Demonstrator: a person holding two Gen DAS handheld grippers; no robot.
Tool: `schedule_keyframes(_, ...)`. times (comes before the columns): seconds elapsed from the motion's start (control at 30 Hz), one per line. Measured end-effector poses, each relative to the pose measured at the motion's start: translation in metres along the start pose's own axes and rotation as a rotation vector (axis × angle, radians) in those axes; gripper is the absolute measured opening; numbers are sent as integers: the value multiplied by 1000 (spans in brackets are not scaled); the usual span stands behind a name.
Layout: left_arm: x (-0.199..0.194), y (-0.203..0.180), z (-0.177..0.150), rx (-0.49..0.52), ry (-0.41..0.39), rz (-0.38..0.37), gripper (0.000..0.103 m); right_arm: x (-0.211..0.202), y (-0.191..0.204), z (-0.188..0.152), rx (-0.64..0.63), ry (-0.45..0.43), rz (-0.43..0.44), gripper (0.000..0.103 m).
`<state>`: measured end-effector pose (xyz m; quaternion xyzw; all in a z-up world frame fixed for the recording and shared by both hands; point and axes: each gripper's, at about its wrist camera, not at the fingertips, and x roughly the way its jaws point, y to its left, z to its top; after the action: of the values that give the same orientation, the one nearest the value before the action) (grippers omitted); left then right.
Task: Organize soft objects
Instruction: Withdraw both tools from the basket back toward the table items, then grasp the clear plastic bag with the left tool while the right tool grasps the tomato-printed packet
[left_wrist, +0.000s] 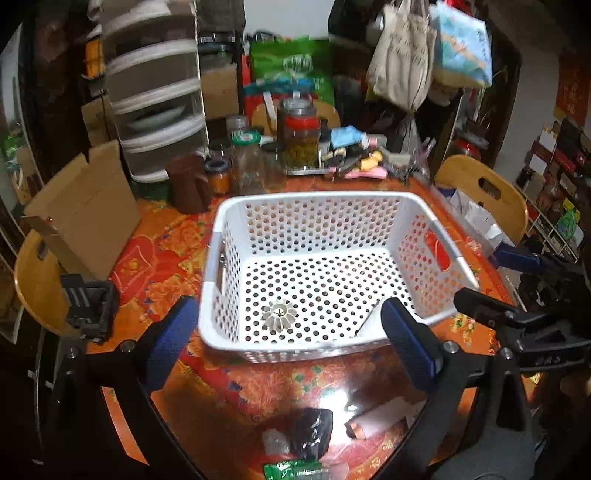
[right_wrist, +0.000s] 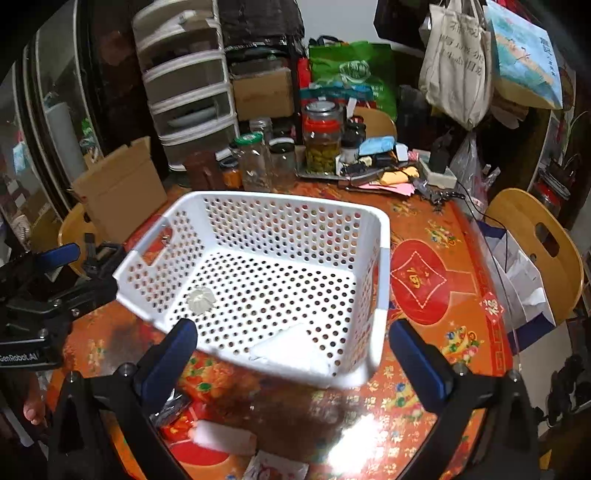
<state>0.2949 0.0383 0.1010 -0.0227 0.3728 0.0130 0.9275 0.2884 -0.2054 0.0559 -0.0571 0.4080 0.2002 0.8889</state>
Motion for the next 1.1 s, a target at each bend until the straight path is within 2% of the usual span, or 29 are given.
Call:
schedule_keyframes(0.23, -67, 5, -32, 6, -97, -1, 101, -42, 11, -27, -29, -81, -29, 103)
schedule_keyframes(0.4, -105, 5, -63, 15, -138, 4, 102, -73, 16, -53, -28, -134, 16, 103)
schedule_keyframes(0.57, -138, 8, -117, -3, -169, -13, 103, -99, 24, -92, -44, -186, 33, 103)
schedule_keyframes(0.87, -160, 15, -184, -32, -186, -15, 103, -117, 21, -167, 44, -230, 40, 103)
schedule_keyframes(1.03, -131, 13, -209, -34, -143, -17, 103, -100, 15, -201, 95, -218, 69, 103)
schedule_keyframes(1.1, -111, 11, -218, -37, -105, -21, 103, -87, 15, -211, 98, -190, 72, 98)
